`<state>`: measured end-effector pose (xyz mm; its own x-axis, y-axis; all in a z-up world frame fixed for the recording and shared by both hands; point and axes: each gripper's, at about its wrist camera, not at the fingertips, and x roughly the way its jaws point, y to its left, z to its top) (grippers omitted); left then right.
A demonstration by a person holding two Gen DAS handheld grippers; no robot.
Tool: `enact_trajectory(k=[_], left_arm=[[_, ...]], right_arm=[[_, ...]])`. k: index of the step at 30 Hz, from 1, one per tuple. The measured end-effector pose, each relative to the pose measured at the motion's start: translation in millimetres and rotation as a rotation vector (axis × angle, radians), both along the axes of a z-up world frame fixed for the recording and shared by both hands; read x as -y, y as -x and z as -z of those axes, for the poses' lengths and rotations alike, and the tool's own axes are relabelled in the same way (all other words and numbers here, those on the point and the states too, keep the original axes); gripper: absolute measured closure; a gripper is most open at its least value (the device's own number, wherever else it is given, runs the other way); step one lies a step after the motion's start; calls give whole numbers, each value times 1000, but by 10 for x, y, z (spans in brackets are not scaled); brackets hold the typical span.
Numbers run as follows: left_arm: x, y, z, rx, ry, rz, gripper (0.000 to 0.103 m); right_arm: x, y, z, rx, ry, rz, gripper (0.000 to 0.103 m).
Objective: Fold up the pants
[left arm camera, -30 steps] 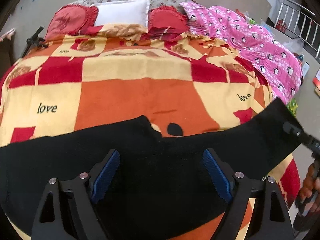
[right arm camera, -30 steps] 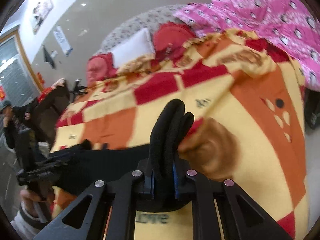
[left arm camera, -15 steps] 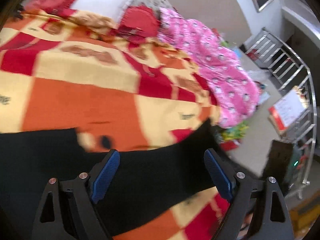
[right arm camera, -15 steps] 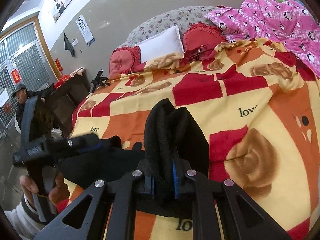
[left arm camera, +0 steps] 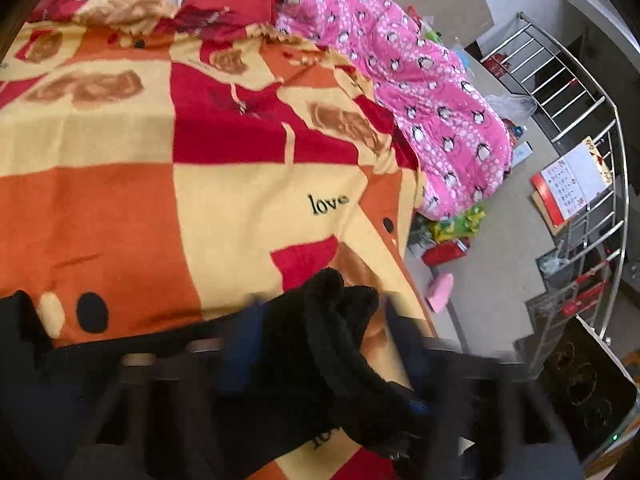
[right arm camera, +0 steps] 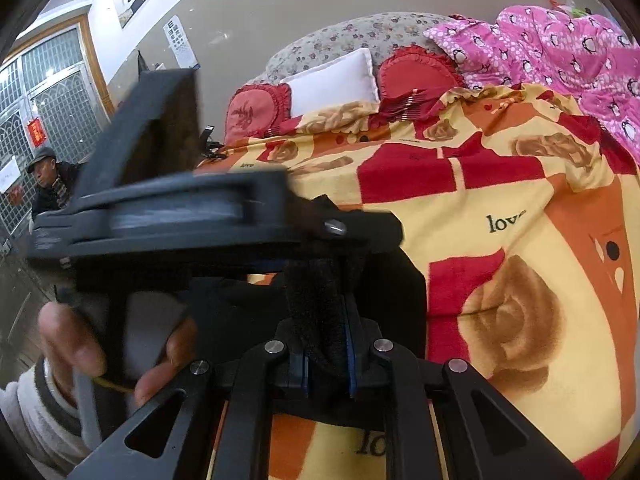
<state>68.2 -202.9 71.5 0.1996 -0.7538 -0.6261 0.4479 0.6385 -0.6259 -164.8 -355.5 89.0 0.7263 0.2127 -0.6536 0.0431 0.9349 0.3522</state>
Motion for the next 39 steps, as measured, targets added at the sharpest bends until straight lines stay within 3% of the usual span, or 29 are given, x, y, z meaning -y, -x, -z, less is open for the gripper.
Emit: enact_trajectory(k=[1, 3, 8, 12, 16, 18, 21, 24, 25, 26, 29, 31, 34, 39], left_arm=[[19, -9, -13, 6, -8, 19, 83], [-57, 38, -94, 58, -19, 4, 87], [-545, 172, -162, 84, -6, -51, 89], [-1061, 284, -121, 99, -66, -128, 89], [-1391, 268, 99, 81, -146, -231, 89], [-1455, 260, 244, 71, -190, -265, 85], [-1499, 251, 375, 41, -155, -274, 80], [-1553, 338, 275, 66, -155, -283, 69], [-1601, 364, 244, 86, -172, -296, 68], [-1635, 396, 214, 104, -185, -308, 67], [-1741, 537, 140, 139, -177, -344, 62], [-1770, 667, 137, 140, -159, -356, 58], [-1751, 862, 134, 158, -175, -349, 58], [-1672, 1033, 161, 201, -237, -349, 56]], right_arm=[[-32, -1, -17, 1, 4, -4, 91], [-121, -10, -46, 0, 6, -25, 91], [-441, -93, -145, 31, -13, -109, 91], [-826, -270, -111, 28, -45, -205, 91], [-1198, -535, 145, -21, -85, -271, 90], [-1338, -659, 340, -66, -120, -286, 84], [-1441, -791, 608, -126, -171, -279, 71], [-1310, -702, 550, -135, -262, -308, 61], [-1232, -640, 486, -138, -286, -323, 52], [-1162, -590, 415, -127, -280, -322, 47], [-880, -360, 182, -59, -137, -247, 42], [-680, -309, 165, -67, -56, -159, 41], [-516, -384, 288, -119, -30, -104, 46], [-571, -510, 383, -144, 26, -109, 57]])
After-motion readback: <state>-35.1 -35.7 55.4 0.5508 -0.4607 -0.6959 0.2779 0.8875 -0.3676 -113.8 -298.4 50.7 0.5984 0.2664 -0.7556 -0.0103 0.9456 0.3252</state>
